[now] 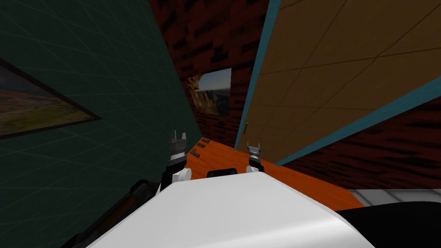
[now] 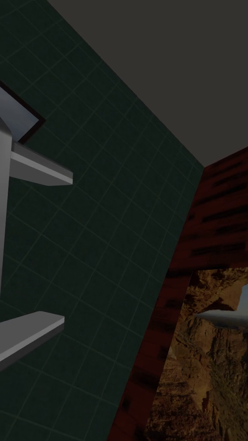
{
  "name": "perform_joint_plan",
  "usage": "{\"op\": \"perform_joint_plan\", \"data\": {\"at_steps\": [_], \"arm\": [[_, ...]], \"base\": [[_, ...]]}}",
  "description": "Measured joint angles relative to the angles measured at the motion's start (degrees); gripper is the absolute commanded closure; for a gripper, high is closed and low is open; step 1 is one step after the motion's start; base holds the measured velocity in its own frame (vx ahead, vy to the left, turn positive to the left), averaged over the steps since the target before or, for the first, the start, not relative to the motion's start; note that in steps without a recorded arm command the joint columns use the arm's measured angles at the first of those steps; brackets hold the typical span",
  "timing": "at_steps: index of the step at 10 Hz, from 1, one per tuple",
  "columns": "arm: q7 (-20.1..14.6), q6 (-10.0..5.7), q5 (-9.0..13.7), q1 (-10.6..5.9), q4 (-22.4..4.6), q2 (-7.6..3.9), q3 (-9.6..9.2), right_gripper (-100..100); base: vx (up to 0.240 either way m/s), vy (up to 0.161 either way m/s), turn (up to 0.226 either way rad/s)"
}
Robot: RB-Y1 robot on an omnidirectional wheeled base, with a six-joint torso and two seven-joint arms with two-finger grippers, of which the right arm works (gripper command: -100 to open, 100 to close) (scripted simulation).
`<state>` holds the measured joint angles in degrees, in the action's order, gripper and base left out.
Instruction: Pull the door open
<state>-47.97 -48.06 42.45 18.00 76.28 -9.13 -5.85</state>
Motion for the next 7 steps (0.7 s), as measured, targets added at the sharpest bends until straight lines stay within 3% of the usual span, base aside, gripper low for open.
{"op": "perform_joint_plan", "data": {"at_steps": [2,7], "arm": [[-2.63,-1.42,2.45,-0.65,-3.49,-0.49,-0.28,-100],[-6.59,-3.02,7.63,-1.08,-7.96,-0.79,-0.69,-100]], "base": [[0.153,-0.048,0.135],[0.12,-0.05,0.147]]}}
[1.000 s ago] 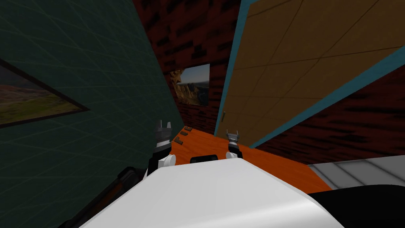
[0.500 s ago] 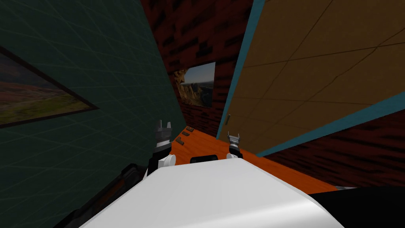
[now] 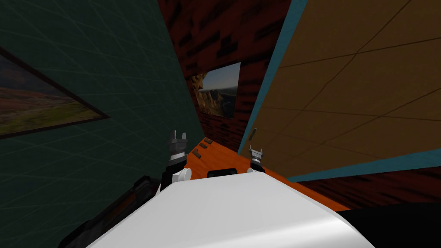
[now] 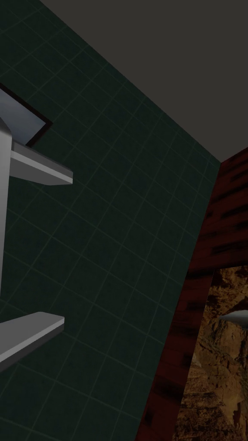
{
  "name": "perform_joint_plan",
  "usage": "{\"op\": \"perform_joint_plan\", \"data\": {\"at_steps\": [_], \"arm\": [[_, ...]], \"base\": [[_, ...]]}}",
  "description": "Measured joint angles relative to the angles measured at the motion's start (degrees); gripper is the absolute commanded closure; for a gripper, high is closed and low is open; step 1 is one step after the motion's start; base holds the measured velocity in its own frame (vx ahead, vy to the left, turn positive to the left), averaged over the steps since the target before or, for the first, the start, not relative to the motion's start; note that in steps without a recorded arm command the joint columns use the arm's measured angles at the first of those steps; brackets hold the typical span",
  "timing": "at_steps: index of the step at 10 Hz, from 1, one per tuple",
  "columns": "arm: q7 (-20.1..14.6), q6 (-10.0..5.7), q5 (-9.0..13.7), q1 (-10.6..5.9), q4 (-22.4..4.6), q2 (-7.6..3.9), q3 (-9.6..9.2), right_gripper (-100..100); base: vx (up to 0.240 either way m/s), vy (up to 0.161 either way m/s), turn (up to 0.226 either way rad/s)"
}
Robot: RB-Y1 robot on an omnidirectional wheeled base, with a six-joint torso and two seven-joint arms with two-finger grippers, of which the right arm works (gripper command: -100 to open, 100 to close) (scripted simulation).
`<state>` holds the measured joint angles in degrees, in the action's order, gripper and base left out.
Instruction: Pull the door open
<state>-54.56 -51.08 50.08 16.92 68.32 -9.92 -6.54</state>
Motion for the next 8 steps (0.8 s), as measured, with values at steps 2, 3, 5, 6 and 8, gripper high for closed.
{"op": "perform_joint_plan", "data": {"at_steps": [2,3,5,6,8], "arm": [[-1.45,-0.57,1.55,-0.47,-1.98,-0.24,-0.12,-100],[-2.22,-1.16,2.4,-0.71,-3.23,-0.15,-0.3,-100],[-3.34,-1.29,4.44,-0.5,-3.97,-0.47,-0.24,-100],[-3.94,-1.6,4.76,-0.67,-4.76,-0.54,-0.35,-100],[-4.92,-2.23,5.22,-1.25,-6.34,-0.66,-0.48,-100]], "base": [[0.097,-0.046,0.099],[0.115,-0.064,0.15],[0.107,-0.061,0.075],[0.059,-0.036,0.043],[0.067,-0.011,0.005]]}}
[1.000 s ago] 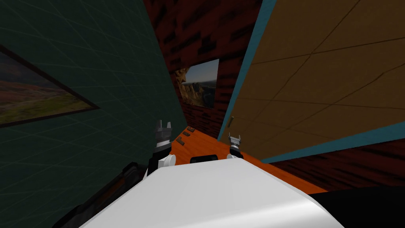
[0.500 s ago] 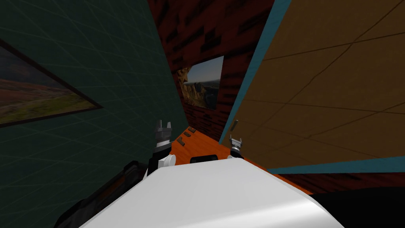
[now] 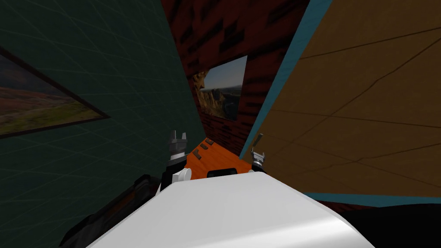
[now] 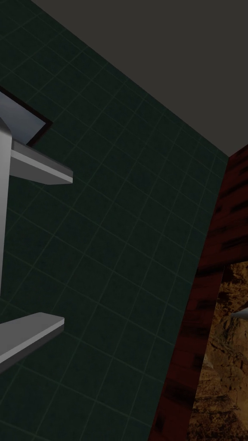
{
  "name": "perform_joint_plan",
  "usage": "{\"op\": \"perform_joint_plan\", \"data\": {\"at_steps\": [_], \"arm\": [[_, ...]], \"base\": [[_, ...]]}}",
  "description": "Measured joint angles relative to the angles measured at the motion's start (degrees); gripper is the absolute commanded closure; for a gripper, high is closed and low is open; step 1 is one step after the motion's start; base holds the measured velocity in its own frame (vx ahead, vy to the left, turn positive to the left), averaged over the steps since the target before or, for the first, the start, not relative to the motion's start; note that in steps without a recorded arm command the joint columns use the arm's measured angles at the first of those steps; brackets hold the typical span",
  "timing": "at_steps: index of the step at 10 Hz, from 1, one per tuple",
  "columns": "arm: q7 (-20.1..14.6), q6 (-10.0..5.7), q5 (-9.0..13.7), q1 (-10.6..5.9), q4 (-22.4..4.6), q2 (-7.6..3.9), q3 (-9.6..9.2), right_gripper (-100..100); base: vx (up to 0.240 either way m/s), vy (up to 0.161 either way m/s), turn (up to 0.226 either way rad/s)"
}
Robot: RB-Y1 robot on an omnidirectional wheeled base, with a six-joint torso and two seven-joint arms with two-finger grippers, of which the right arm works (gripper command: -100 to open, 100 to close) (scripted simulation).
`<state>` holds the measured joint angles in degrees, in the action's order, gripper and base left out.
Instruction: Pull the door open
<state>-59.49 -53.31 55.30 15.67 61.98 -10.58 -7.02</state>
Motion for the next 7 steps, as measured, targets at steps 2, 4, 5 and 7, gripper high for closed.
{"op": "perform_joint_plan", "data": {"at_steps": [2,4,5,7], "arm": [[-1.89,-0.28,-0.04,0.37,-1.07,-1.39,-0.12,-100],[-4.58,-0.79,-0.06,0.39,-2.85,-3.1,-0.22,-100],[-5.67,-1.0,-0.13,0.54,-3.53,-3.77,-0.34,-100],[-7.77,-1.31,-0.13,0.69,-4.81,-5.21,-0.42,-100]], "base": [[0.175,-0.028,0.0],[0.142,0.013,-0.003],[0.109,0.007,-0.003],[0.099,-0.01,-0.001]]}}
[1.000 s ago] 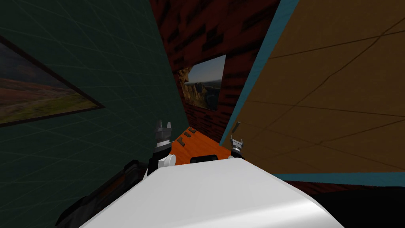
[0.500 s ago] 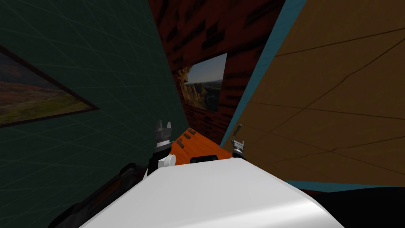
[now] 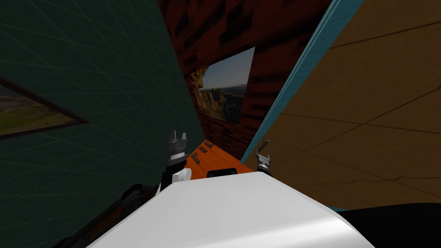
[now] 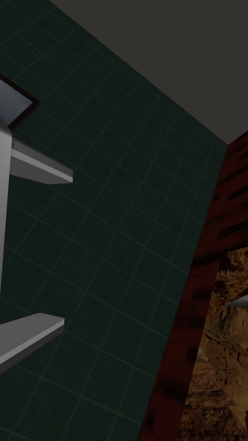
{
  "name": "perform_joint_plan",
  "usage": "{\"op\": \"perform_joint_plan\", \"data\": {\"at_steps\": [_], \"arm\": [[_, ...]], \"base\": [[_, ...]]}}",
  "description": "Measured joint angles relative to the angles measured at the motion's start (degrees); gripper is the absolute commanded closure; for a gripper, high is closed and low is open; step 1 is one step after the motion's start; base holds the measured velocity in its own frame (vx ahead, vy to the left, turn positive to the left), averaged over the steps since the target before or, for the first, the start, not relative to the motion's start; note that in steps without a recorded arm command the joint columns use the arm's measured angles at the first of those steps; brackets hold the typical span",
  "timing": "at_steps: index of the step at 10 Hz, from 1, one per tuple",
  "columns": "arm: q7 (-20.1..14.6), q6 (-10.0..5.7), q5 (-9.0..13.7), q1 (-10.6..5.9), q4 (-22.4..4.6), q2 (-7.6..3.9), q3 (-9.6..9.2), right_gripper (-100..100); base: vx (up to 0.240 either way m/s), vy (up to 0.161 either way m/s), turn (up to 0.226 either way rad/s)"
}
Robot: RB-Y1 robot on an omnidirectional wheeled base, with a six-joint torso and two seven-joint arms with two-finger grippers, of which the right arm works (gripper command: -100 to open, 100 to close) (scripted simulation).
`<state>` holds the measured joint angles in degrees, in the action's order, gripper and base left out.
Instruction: Pull the door open
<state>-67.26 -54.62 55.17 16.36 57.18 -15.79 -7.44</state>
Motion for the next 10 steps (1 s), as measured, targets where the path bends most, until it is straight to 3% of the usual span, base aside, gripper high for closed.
{"op": "perform_joint_plan", "data": {"at_steps": [2,8,10], "arm": [[-2.04,-0.19,0.0,0.92,-0.42,-1.55,-0.09,-100],[-9.25,-1.42,-0.14,1.46,-4.93,-6.26,-0.49,-100],[-10.48,-1.43,-0.1,2.38,-4.83,-7.17,-0.57,-100]], "base": [[0.092,-0.002,-0.004],[0.12,0.0,-0.001],[0.06,0.006,-0.024]]}}
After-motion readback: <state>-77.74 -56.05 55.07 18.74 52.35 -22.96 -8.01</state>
